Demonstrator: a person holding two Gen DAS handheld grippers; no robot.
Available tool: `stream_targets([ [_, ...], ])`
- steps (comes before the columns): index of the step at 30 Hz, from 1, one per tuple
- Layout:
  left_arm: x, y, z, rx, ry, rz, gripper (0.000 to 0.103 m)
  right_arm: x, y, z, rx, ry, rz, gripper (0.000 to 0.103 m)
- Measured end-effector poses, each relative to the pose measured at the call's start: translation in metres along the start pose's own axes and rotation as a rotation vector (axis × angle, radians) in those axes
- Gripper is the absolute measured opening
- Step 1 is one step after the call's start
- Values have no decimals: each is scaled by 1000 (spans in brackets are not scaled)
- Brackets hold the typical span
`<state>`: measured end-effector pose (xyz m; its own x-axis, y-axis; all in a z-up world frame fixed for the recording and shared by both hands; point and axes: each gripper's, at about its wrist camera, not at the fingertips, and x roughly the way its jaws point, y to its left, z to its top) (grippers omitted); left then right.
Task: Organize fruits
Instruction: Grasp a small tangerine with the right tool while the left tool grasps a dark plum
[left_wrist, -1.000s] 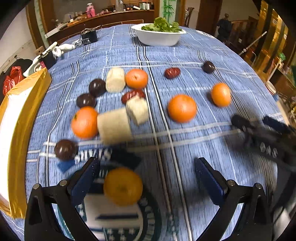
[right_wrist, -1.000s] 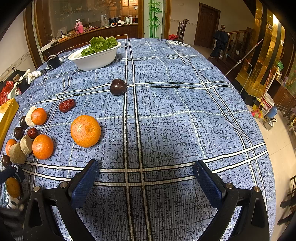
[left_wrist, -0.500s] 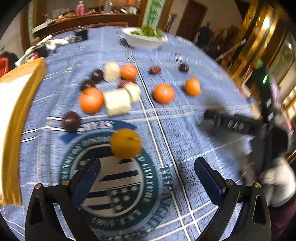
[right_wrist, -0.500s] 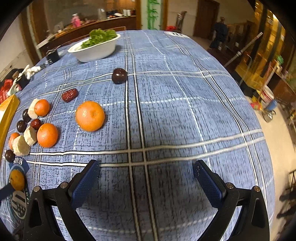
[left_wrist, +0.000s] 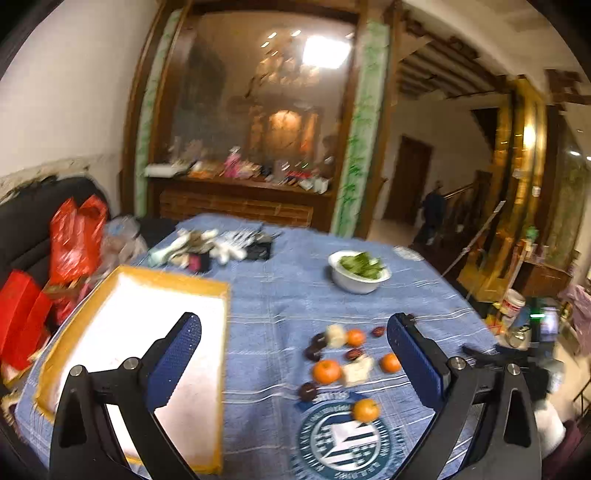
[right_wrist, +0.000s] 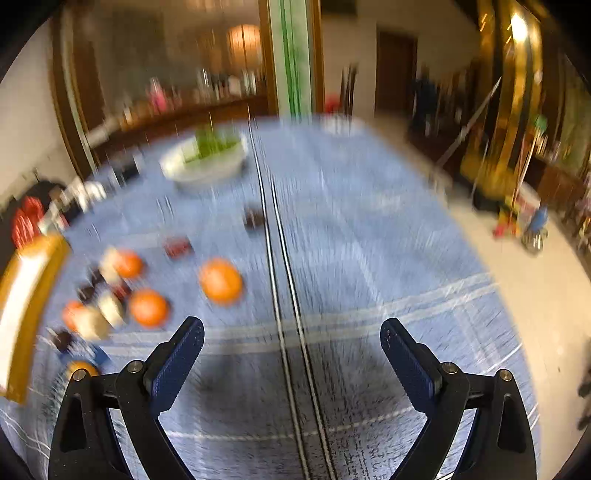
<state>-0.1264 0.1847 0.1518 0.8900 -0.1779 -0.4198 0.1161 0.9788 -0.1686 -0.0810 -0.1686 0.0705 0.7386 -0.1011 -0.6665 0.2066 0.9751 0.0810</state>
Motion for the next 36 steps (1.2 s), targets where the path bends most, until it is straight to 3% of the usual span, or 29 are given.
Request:
stream_targets([
  [2,9,10,-3,-36,47,6,101,-17,3,0,12,-78,56,103],
  [6,35,19,-19,-79,160,-49,100,-14,23,-6,-19,22,192,103],
  [8,43,14,-27,-55,191,-64,92,-7,40,-13,-46,78,265,100],
  [10,48,8,-35,-34,221,-80,73,1,61,-20,-72,137,354,85],
  [13,60,6,-42,-26,265,-87,64,8,94,-36,-124,204,450,79],
  [21,95,-4,-59,38,372,-61,64,37,153,-52,-235,273,515,74],
  [23,106,-11,-65,72,404,-63,64,42,157,-52,-242,291,515,67],
  [24,111,-14,-66,85,413,-63,63,44,159,-53,-243,303,521,57],
  [25,117,-17,-68,101,425,-58,59,48,161,-53,-241,318,528,49],
  [26,124,-19,-70,114,440,-54,56,49,160,-54,-237,328,532,47],
  [27,129,-21,-71,122,456,-57,52,51,159,-54,-229,336,538,45],
  [33,151,-32,-84,191,508,-45,51,49,151,-52,-199,351,567,44],
  [35,156,-36,-90,217,525,-36,46,50,151,-51,-193,353,574,44],
  [36,155,-39,-89,235,514,-23,37,51,151,-51,-191,355,577,44],
])
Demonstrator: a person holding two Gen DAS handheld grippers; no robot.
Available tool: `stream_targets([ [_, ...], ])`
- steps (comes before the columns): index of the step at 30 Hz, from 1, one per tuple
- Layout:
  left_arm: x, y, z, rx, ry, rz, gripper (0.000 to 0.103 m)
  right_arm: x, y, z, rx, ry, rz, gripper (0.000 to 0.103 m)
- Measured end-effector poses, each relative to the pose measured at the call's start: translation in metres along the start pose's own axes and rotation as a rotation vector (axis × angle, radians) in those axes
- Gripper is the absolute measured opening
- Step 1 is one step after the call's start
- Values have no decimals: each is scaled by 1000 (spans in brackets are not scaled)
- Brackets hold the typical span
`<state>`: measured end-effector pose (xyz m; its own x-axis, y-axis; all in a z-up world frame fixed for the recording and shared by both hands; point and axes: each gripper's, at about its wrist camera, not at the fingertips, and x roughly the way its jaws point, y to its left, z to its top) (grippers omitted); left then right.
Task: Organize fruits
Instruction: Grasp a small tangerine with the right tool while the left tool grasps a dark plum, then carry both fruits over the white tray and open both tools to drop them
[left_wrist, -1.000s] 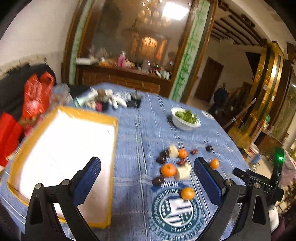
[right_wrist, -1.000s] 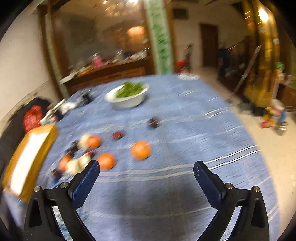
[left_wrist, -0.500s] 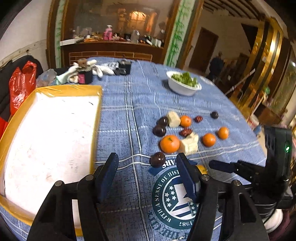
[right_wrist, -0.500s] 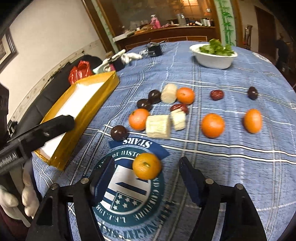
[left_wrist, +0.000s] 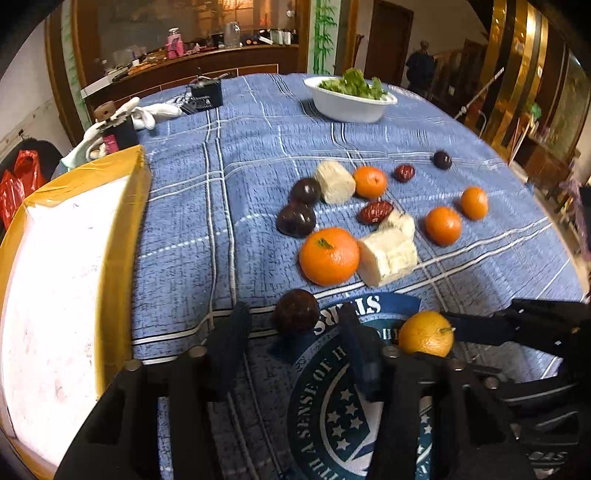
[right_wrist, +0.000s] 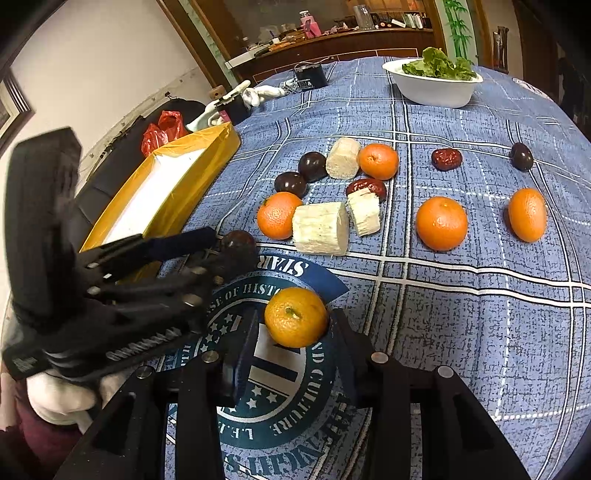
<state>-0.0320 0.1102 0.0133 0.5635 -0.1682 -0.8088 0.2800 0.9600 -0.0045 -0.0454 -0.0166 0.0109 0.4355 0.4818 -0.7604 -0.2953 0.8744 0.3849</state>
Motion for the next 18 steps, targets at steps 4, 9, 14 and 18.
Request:
stream_targets([
  [4,0,-2,-1,-2,7,4,22,-2,0,-2,2,-3,8,43],
  [9,-25,20,-5,-117,-54,-47,22,-10,4,-6,-16,-16,3,38],
  [14,-61,64,-13,-263,-129,-61,22,-23,24,-8,-56,-43,3,37],
  [18,-86,107,-24,-365,-176,-4,22,-30,54,1,-99,-62,39,37],
])
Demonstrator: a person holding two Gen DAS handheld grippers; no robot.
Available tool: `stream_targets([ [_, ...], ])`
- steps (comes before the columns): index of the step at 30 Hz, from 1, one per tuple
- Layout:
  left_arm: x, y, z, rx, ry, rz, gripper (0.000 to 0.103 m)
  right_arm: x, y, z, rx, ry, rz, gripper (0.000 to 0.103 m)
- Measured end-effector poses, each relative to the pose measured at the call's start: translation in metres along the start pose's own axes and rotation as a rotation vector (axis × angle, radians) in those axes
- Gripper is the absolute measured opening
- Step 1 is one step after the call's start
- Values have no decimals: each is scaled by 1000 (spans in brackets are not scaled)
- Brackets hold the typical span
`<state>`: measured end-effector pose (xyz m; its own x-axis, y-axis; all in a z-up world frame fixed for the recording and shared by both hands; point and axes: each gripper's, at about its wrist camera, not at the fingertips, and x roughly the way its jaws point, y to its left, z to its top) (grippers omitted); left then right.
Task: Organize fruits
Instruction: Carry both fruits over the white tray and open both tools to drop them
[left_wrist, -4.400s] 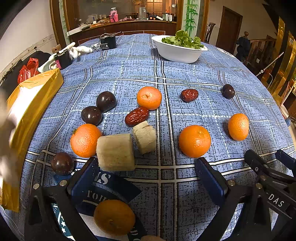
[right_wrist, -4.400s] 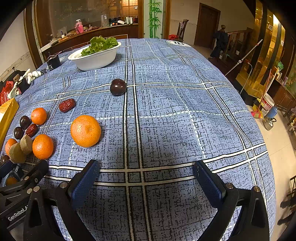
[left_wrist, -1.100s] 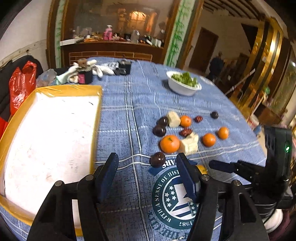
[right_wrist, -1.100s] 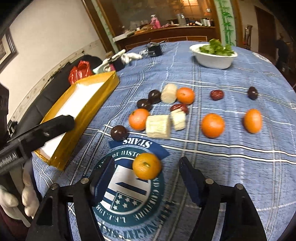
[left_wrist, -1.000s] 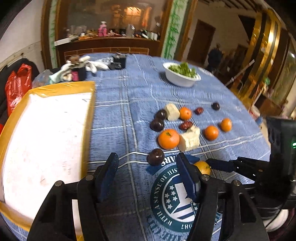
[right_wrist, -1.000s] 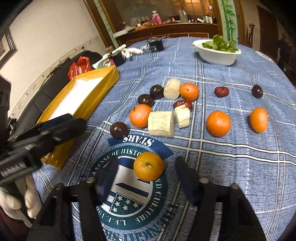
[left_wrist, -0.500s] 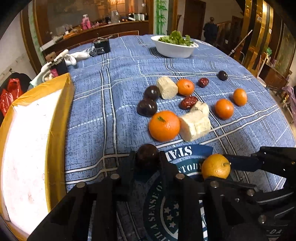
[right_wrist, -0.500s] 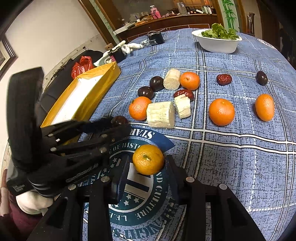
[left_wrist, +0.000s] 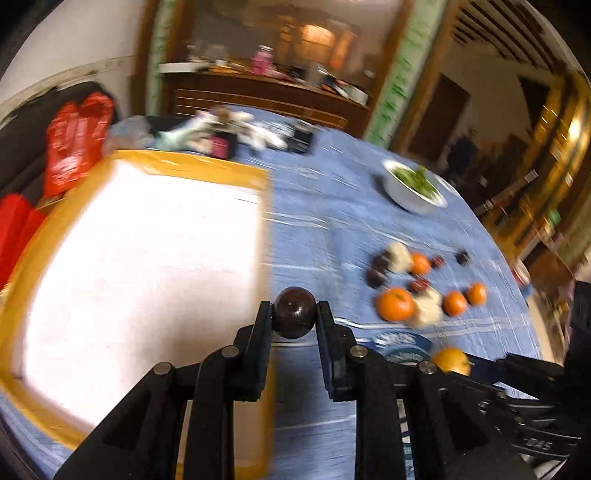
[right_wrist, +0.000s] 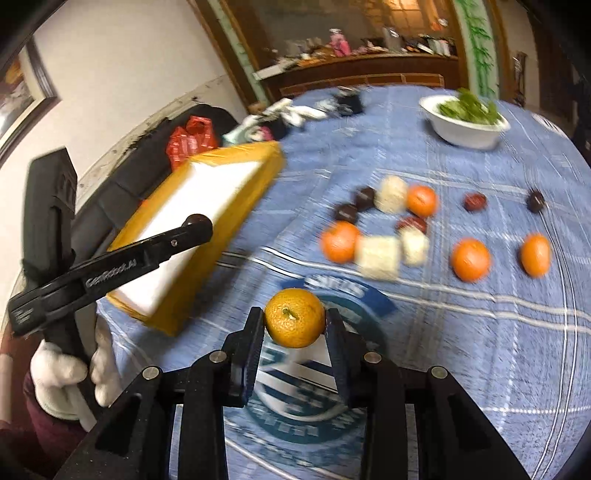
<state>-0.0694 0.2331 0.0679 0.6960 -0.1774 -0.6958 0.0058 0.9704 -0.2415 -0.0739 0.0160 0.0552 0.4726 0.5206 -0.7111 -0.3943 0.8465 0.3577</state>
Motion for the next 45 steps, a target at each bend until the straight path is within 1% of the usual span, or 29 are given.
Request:
stream_targets([
  [3,-12,31,0,-49,-28,66,22,7,29,11,-36,6,49,38],
  [7,-19,70,-5,-114,-37,132,22,31,72,22,-87,44,112,38],
  [13,-27,111,-14,-186,-35,167,23,72,126,34,-170,94,142,38],
  [17,-31,128,-18,-229,-34,172,24,95,147,27,-200,139,140,38],
  [18,-32,131,-19,-240,-34,171,26,100,150,24,-205,147,136,39],
  [20,-35,136,-19,-263,-35,160,42,105,153,19,-214,152,121,39],
  [21,-37,137,-19,-269,-43,161,56,108,154,19,-213,152,113,39],
  [22,-41,136,-19,-272,-58,165,59,109,154,18,-208,156,111,39],
  [23,-45,134,-18,-271,-72,168,59,109,153,18,-199,157,117,42],
  [25,-51,129,-16,-267,-87,162,61,103,151,19,-186,135,125,56],
  [27,-54,124,-15,-265,-97,156,63,94,148,20,-181,114,135,60],
  [31,-60,105,-14,-235,-107,140,66,70,133,21,-148,63,142,61],
  [33,-61,93,-12,-213,-108,128,67,59,119,20,-118,39,137,62],
  [35,-63,79,-10,-181,-116,101,69,45,100,18,-75,11,129,62],
  [38,-59,50,-7,-126,-121,49,72,25,67,13,11,-30,90,63],
  [40,-52,32,-4,-99,-105,16,72,9,41,8,77,-61,63,63],
  [42,-42,10,-3,-57,-72,-20,72,-5,19,0,136,-93,42,65],
  [45,-33,-22,-8,11,-43,-42,72,-23,-17,-10,209,-128,17,66],
])
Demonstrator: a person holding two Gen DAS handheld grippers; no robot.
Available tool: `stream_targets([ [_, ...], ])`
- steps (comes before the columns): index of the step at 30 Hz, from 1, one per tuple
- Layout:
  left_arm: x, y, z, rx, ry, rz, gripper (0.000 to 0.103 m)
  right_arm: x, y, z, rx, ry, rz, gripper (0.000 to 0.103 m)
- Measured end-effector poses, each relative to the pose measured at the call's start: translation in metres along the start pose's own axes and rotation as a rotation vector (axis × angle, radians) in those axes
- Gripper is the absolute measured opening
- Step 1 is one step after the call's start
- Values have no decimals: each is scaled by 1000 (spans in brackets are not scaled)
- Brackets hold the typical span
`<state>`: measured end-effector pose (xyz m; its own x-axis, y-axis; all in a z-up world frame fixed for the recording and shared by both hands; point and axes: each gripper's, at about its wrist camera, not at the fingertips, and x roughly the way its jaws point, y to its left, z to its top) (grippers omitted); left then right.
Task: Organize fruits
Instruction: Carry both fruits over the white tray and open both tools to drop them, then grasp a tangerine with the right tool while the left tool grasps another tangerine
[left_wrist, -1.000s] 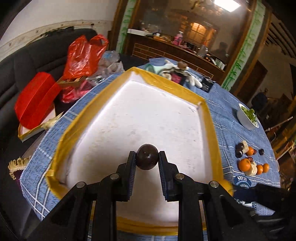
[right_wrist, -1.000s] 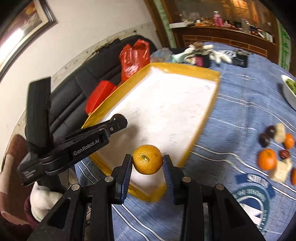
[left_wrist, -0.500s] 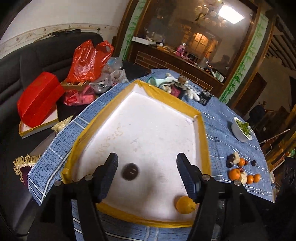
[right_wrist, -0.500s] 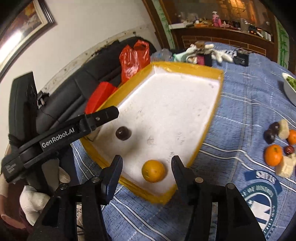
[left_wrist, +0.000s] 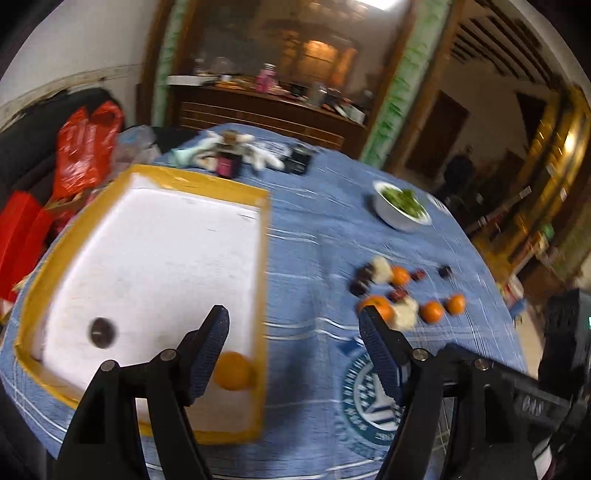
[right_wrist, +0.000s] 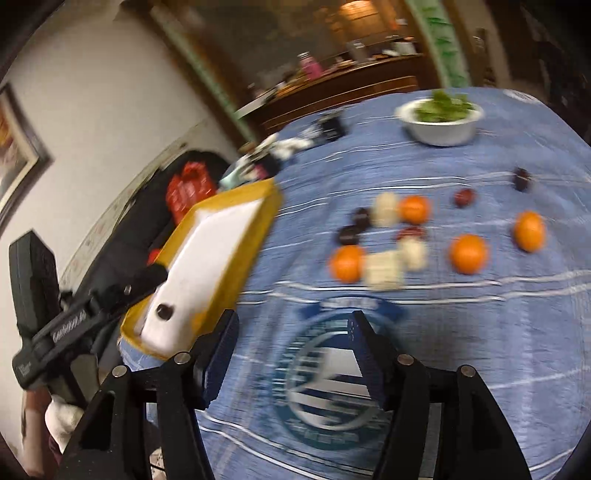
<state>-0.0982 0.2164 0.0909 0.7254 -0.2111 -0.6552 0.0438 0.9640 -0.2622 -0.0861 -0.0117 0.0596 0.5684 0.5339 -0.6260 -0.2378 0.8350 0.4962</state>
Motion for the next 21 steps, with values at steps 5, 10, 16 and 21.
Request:
stream_targets([
  [5,9,-28,-7,60,35,-2,72,-23,-59,9,57,-44,-94,66],
  [10,21,-43,-10,116,58,8,73,-30,-113,24,165,-63,-120,66],
  [16,36,-59,-17,186,83,-23,68,1,-110,40,145,-12,-98,63],
  [21,45,-74,-22,253,98,-54,59,20,-105,48,72,-23,-235,63],
])
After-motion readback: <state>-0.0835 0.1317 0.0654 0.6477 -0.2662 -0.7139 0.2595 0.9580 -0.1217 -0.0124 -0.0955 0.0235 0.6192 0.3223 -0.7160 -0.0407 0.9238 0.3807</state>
